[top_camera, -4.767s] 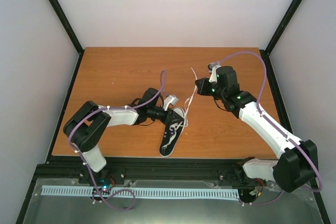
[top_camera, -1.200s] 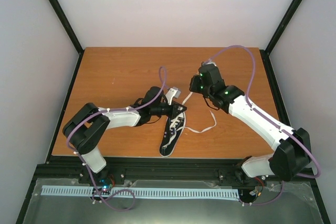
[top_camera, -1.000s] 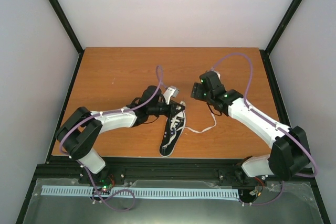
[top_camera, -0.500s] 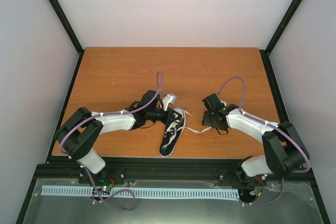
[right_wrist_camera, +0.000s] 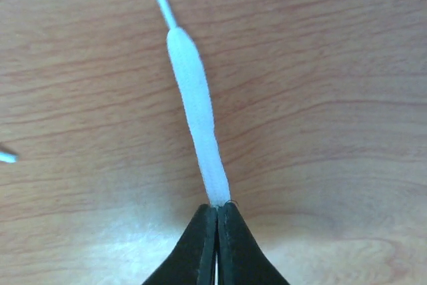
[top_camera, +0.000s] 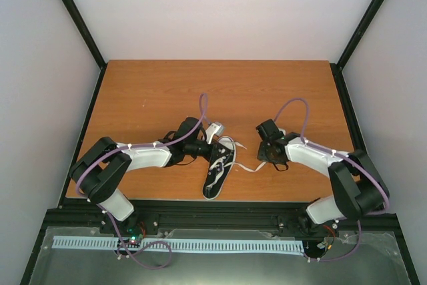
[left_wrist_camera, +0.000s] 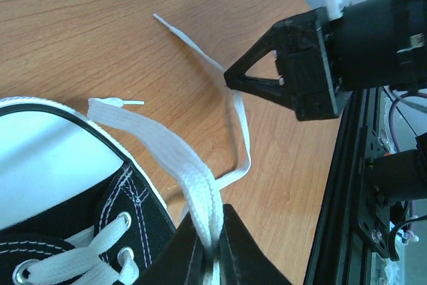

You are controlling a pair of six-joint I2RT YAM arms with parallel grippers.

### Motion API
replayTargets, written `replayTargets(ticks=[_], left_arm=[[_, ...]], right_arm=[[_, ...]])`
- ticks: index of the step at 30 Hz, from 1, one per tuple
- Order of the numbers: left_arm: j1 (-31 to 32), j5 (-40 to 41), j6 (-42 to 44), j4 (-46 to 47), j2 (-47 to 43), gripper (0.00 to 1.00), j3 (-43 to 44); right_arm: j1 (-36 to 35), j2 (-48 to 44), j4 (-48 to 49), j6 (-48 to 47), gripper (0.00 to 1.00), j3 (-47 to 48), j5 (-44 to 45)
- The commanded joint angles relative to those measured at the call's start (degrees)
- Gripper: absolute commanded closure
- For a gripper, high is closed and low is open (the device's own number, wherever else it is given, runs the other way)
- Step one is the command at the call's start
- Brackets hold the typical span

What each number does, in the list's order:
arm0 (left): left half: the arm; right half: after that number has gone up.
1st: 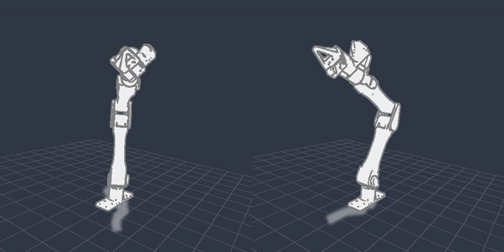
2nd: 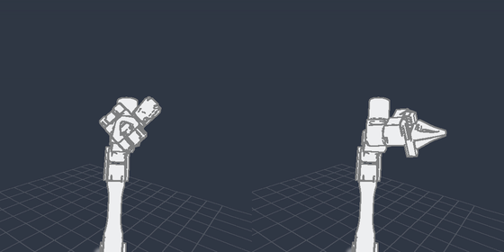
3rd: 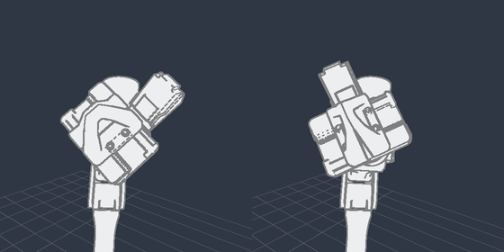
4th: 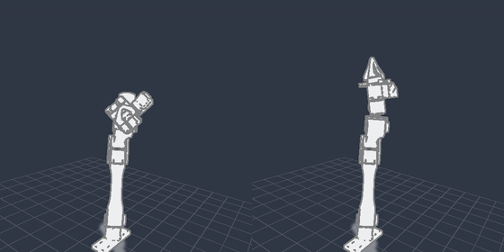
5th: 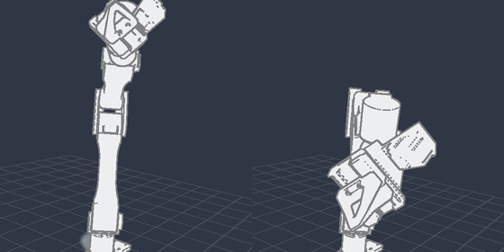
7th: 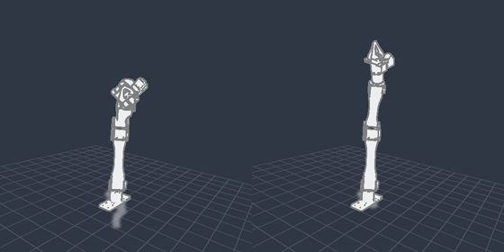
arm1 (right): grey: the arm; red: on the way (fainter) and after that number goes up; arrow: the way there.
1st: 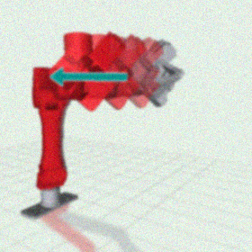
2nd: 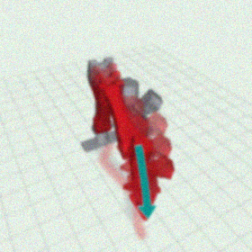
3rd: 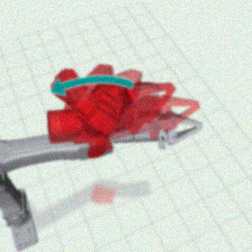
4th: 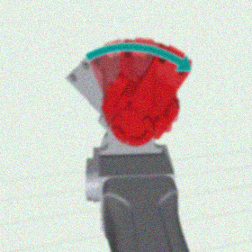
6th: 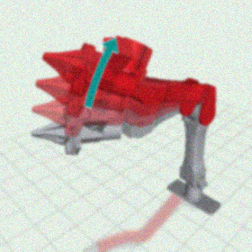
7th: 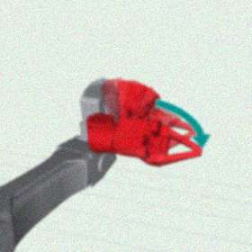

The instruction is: Tie the shoes

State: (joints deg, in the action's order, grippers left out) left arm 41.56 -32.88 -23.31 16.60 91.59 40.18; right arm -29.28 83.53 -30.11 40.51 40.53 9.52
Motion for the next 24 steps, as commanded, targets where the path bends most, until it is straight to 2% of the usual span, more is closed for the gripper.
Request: replayTargets(ticks=[1,7,10,17,24], left_arm=[[-0.3,-1.93,2.48,-0.34,-0.62,0.92,2.18],[-0.26,-5.26,2.88,-0.14,1.44,0.89,3.45],[-0.25,-6.46,3.3,-0.29,2.22,0.88,3.99],[-0.25,-9.34,3.08,-0.61,5.09,0.88,5.6],[-0.27,-9.79,3.27,-0.44,5.44,0.83,5.82]], right_arm=[[0.17,-7.24,-1.42,-1.42,0.97,0.14,0.04],[0.1,-21.31,1.64,-4.48,0.97,0.89,-5.47],[0.1,-25.25,5.36,-4.96,0.97,2.38,-9.49],[-0.32,-20.65,11.59,-6.01,0.97,9.33,-14.08],[-0.69,-16.86,13.51,-7.29,0.97,13.76,-14.55]])
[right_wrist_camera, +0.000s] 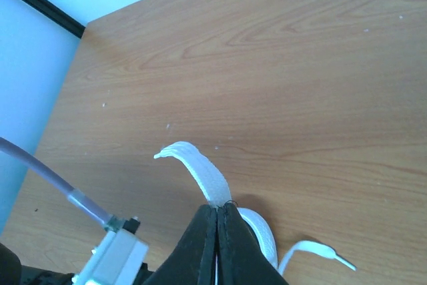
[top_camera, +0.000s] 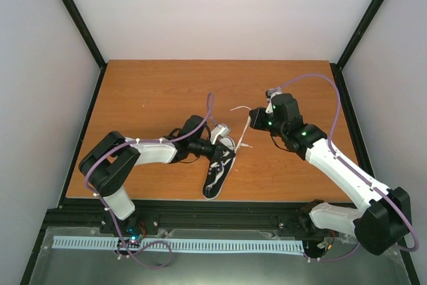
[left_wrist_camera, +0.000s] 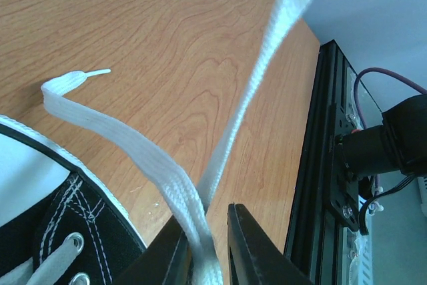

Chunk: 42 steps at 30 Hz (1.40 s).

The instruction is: Tie the shoes

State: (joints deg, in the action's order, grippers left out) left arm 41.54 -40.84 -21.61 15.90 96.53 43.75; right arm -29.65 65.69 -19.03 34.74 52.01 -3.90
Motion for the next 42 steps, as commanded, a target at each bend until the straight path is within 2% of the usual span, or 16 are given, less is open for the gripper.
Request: replayTargets(ticks=[1,10,20,22,30,36,37,38,39,40,42], left_arm=[[-0.23,-1.76,1.49,0.27,0.6,0.82,2.3],[-0.23,3.86,1.24,-1.03,1.14,0.74,3.39],[0.11,5.08,2.09,-1.87,1.85,0.7,4.28],[0.48,5.47,2.7,-2.45,1.84,0.72,4.51],[1.09,4.92,3.58,-0.7,-0.91,0.99,1.54],[1.09,5.7,2.83,-0.42,-4.02,0.99,-1.38],[1.09,5.82,2.45,-0.43,-4.47,0.99,-1.6],[1.09,5.89,2.04,-0.43,-5.05,0.99,-1.84],[1.07,6.12,1.53,-0.43,-5.39,0.99,-2.06],[1.09,6.31,0.94,-0.5,-5.61,0.99,-2.17],[1.09,6.31,-0.41,-0.92,-5.74,0.99,-2.16]], right_arm=[[-0.37,1.13,2.62,-1.6,0.97,2.5,-1.37],[-0.41,-0.02,1.79,-1.36,0.97,2.51,-1.92],[-0.75,1.63,2.41,-1.3,0.97,3.91,-4.0],[-0.84,2.16,2.61,-1.39,0.97,4.34,-4.35],[-1.44,7.75,4.69,-2.11,0.97,7.69,-6.66],[-1.9,18.66,8.57,-2.2,0.96,10.58,-10.36],[-1.9,20.71,8.97,-2.34,0.88,10.98,-11.16],[-1.9,22.48,9.33,-2.64,0.73,11.24,-11.71],[-1.9,23.9,9.57,-3.01,0.51,11.26,-11.73],[-1.84,24.77,9.85,-3.65,0.36,11.12,-11.29],[-1.31,24.63,11.18,-4.74,0.2,9.63,-11.12]])
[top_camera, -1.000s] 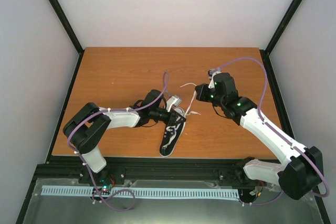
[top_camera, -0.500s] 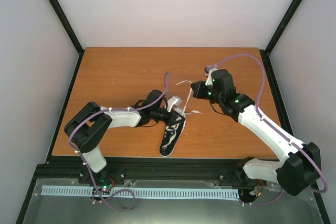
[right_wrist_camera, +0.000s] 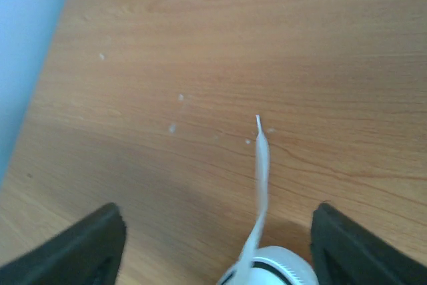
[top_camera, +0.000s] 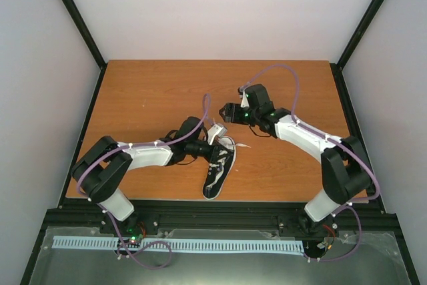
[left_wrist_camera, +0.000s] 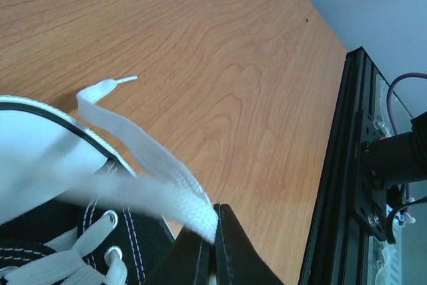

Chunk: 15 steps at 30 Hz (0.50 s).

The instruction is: Tie the shoes

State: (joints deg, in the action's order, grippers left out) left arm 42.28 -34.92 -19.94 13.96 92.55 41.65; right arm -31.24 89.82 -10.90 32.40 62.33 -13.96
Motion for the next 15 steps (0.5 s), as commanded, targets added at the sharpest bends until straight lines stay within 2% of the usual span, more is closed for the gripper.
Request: replayTargets(ticks=[1,5,9,15], left_arm=[[0.34,0.0,-2.7,1.06,-1.79,0.99,-0.19],[0.31,-0.21,-5.14,1.25,-2.8,0.99,-1.41],[0.24,-0.38,-6.35,0.31,-4.34,0.99,-1.82],[-0.04,-1.83,-7.64,0.68,-5.55,0.99,-2.83]], right_arm=[[0.86,-0.45,4.66,-2.78,0.16,-2.17,-1.79],[4.08,-6.36,15.08,-3.5,0.07,-11.61,-9.24],[4.79,-10.41,25.88,-4.99,0.06,-19.05,-21.96],[4.79,-16.6,39.58,-3.21,0.07,-29.62,-29.39]])
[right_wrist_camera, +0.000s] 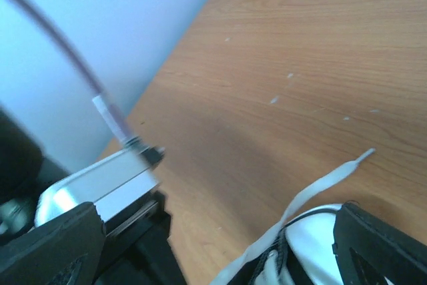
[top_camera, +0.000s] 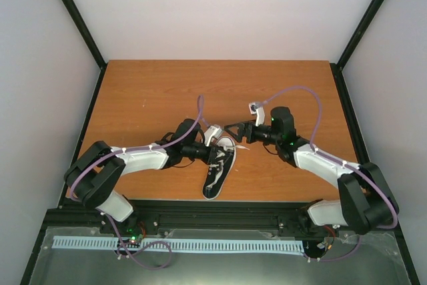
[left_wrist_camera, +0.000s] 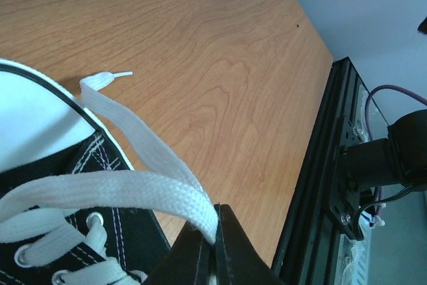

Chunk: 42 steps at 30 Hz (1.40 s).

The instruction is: Tie the shoes

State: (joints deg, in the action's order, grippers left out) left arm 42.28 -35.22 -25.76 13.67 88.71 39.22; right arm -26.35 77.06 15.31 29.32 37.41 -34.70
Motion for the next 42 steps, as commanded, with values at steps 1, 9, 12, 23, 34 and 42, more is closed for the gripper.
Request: replayTargets(ticks=[1,9,12,23,34,42], left_arm=[[-0.2,-2.37,-2.42,1.37,-1.89,0.99,-0.64],[-0.51,-6.0,-2.15,-0.65,-2.57,0.99,0.76],[-0.52,-6.22,-1.42,-1.72,-2.61,0.99,1.17],[-0.53,-6.86,-2.98,-1.39,-1.68,0.99,2.14],[-0.53,-5.21,-5.71,-0.56,-1.32,0.99,2.67],[-0.74,-4.48,-8.39,0.26,-0.77,0.99,3.08]], right_arm=[[-0.16,-4.97,14.84,-0.5,0.07,-5.99,-9.77],[-2.83,-4.87,7.71,-7.48,0.06,-4.72,-18.14],[-3.76,-3.04,7.77,-8.29,0.06,-5.24,-18.21],[-5.36,4.74,9.64,-9.09,0.08,-4.82,-20.52],[-8.03,8.64,14.31,-6.81,0.1,-7.82,-20.91],[-8.91,9.2,16.86,-5.89,0.15,-9.61,-19.85]])
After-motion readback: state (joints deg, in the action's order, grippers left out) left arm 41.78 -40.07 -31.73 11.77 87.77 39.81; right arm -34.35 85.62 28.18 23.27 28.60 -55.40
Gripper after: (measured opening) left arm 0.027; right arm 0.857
